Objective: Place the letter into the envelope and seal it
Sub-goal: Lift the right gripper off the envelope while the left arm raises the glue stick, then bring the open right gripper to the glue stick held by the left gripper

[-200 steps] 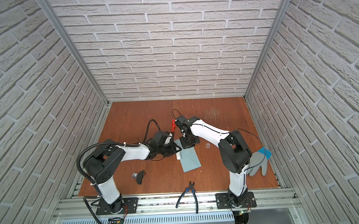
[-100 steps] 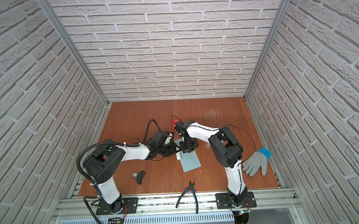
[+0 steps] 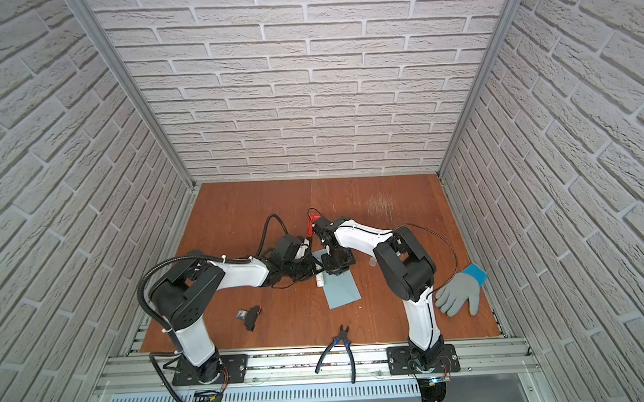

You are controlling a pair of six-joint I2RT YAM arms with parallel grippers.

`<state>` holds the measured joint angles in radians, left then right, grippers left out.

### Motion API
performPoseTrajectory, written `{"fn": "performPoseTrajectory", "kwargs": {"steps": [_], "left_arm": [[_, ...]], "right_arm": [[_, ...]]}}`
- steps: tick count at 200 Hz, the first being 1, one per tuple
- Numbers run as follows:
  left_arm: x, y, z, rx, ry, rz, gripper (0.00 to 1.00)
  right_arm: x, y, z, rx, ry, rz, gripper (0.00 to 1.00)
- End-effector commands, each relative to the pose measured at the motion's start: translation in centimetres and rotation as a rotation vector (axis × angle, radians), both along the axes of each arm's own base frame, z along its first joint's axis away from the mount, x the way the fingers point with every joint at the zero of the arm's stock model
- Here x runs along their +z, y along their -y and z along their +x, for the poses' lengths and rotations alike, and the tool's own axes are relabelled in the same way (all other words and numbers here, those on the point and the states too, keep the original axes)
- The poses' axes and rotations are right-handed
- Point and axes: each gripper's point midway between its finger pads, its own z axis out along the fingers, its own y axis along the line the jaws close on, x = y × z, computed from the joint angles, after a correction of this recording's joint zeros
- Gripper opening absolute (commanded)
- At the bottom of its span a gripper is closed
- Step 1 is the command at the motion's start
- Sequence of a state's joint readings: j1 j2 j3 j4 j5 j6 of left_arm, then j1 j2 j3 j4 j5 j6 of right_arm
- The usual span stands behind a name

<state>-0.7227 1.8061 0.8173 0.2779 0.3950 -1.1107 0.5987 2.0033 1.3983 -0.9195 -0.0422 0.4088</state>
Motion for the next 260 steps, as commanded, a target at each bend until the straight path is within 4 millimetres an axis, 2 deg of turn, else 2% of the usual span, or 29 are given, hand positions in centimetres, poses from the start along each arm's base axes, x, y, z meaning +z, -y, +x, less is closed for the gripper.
{"fn": "performPoseTrajectory", "kwargs": {"steps": [1, 21, 44, 48, 82, 125, 150, 171, 183, 207, 230, 260], "left_arm": [[0.9, 0.1, 0.2, -0.008, 0.036, -0.025, 0.00], [1.0, 0.0, 0.2, -0.008, 0.038, -0.025, 0.00], [1.4, 0.0, 0.1, -0.010, 0.042, -0.030, 0.00], [1.4, -0.1, 0.1, -0.010, 0.042, -0.027, 0.00], [2.1, -0.2, 0.0, -0.019, 0.057, -0.020, 0.00], [3.9, 0.0, 0.2, -0.035, 0.103, -0.039, 0.00], [7.0, 0.5, 0.6, -0.065, 0.194, -0.081, 0.00], [11.0, 0.6, 0.7, -0.097, 0.320, -0.128, 0.00], [13.5, 0.3, 0.5, -0.106, 0.401, -0.152, 0.00], [17.9, -0.9, -0.1, -0.129, 0.558, -0.156, 0.00], [21.7, -2.1, -1.1, -0.157, 0.720, -0.174, 0.00], [25.1, -3.7, -2.5, -0.179, 0.912, -0.201, 0.01]], "right_arm": [[-2.2, -0.3, -1.1, 0.006, -0.046, -0.009, 0.19], [-1.7, -0.3, -1.0, 0.006, -0.032, -0.005, 0.20], [0.1, -0.2, -0.6, 0.005, 0.006, 0.002, 0.22], [1.5, -0.3, -0.3, 0.005, 0.036, 0.019, 0.22], [7.6, 0.1, 0.0, 0.001, 0.163, 0.067, 0.27], [15.3, 2.0, -1.1, -0.002, 0.358, 0.125, 0.35], [18.4, 2.8, -1.8, 0.018, 0.510, 0.200, 0.36], [20.1, 2.3, -2.4, 0.061, 0.679, 0.328, 0.36], [20.9, 1.4, -2.8, 0.114, 0.780, 0.440, 0.36], [21.7, 0.1, -3.7, 0.157, 0.913, 0.618, 0.37], [21.6, -1.5, -4.7, 0.220, 0.952, 0.753, 0.38], [22.0, -4.0, -6.1, 0.296, 1.018, 0.928, 0.40]]}}
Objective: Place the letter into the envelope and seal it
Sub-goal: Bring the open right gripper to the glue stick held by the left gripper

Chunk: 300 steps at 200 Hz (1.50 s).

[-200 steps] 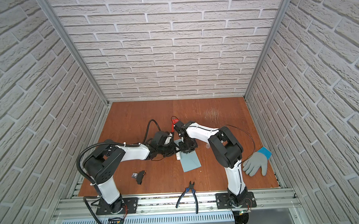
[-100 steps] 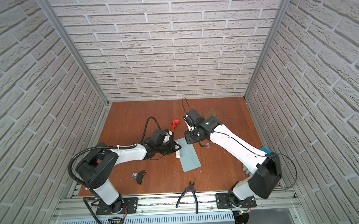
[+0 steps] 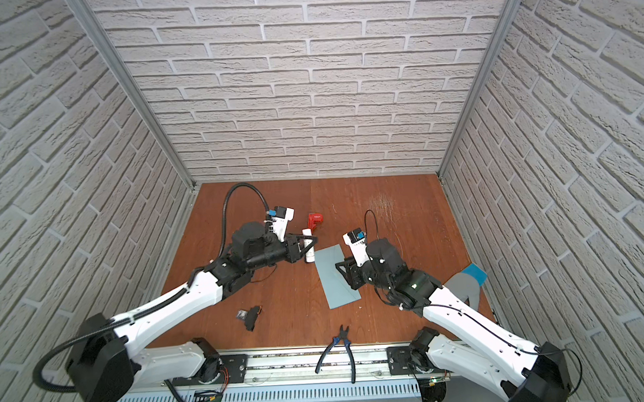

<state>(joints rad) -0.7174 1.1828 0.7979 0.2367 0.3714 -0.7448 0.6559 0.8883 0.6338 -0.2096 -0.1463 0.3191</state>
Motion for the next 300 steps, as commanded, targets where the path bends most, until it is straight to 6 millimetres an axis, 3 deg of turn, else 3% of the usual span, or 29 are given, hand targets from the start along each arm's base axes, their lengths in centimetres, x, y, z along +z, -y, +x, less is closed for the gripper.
{"fn": "performPoseTrajectory", "kwargs": {"steps": [1, 56, 120, 238, 300], "left_arm": [[1.7, -1.2, -0.5, -0.009, 0.194, 0.012, 0.01], [4.5, -3.0, -2.4, 0.005, 0.427, -0.104, 0.02], [5.4, -4.5, -2.5, 0.103, 0.504, -0.192, 0.01], [5.5, -3.2, -3.3, 0.065, 0.493, -0.227, 0.00], [6.0, -2.0, -4.7, -0.077, 0.471, -0.237, 0.00]], "right_arm": [[5.1, -3.6, -0.5, 0.144, 0.212, 0.226, 0.40], [6.5, -7.4, -2.9, 0.258, 0.418, 0.328, 0.49], [6.6, -9.1, -2.4, 0.197, 0.530, 0.292, 0.54], [6.3, -10.6, -1.1, 0.158, 0.557, 0.270, 0.52], [7.1, -10.2, -1.6, 0.166, 0.569, 0.285, 0.49]]}}
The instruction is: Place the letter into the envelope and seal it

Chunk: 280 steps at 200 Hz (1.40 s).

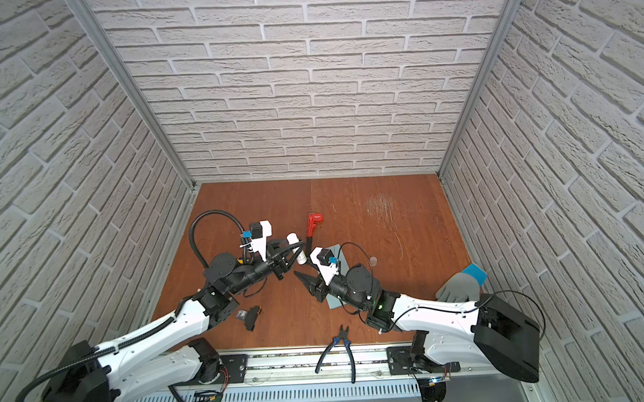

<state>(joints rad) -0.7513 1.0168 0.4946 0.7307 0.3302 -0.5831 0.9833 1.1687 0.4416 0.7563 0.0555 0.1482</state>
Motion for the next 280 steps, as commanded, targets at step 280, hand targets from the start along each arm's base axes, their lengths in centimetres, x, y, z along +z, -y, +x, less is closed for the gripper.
{"fn": "performPoseTrajectory", "kwargs": {"steps": [280], "left_arm": [[-2.9, 3.6, 0.5, 0.224, 0.026, 0.029, 0.00]], "right_arm": [[7.8, 2.6, 1.8, -0.391, 0.320, 0.001, 0.13]]}}
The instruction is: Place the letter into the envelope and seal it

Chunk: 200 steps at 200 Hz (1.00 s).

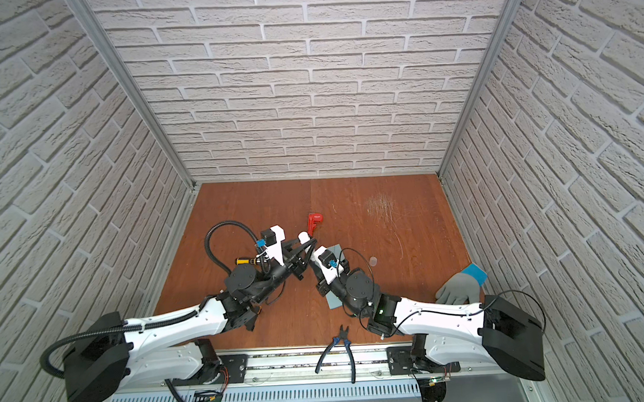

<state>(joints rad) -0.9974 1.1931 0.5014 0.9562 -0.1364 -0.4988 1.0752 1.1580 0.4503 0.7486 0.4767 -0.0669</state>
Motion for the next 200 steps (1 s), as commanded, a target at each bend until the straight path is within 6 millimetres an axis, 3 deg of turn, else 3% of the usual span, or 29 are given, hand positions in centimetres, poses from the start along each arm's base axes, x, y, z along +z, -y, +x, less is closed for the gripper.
{"fn": "performPoseTrajectory", "kwargs": {"steps": [1, 17, 49, 69, 90, 139, 176, 200], "left_arm": [[-2.4, 0.6, -0.3, -0.003, -0.031, 0.066, 0.00], [-2.2, 0.4, -0.3, 0.002, -0.023, 0.077, 0.00], [-0.4, -2.0, 0.6, 0.022, 0.010, 0.046, 0.00], [1.2, -4.4, 1.6, 0.008, 0.025, -0.012, 0.00], [3.1, -6.3, 2.0, -0.059, 0.040, -0.087, 0.00], [6.1, -7.5, 0.7, -0.344, 0.083, -0.245, 0.00], [5.5, -5.2, 0.1, -0.501, 0.064, -0.213, 0.00], [5.4, -4.9, 0.0, -0.510, 0.076, -0.200, 0.00]], "right_arm": [[7.1, -0.4, -0.4, -0.052, 0.175, 0.134, 0.13], [6.7, -0.9, -0.4, -0.047, 0.170, 0.121, 0.20], [3.7, -1.6, -0.6, -0.001, 0.066, 0.075, 0.48], [1.4, -2.3, -1.2, 0.092, -0.033, 0.052, 0.56], [0.4, -2.5, -1.5, 0.199, -0.140, 0.105, 0.61], [2.8, -1.9, -0.3, 0.450, -0.339, 0.325, 0.61], [5.3, -2.0, 1.3, 0.653, -0.409, 0.507, 0.59], [6.7, -2.3, 2.4, 0.812, -0.448, 0.626, 0.61]]}}
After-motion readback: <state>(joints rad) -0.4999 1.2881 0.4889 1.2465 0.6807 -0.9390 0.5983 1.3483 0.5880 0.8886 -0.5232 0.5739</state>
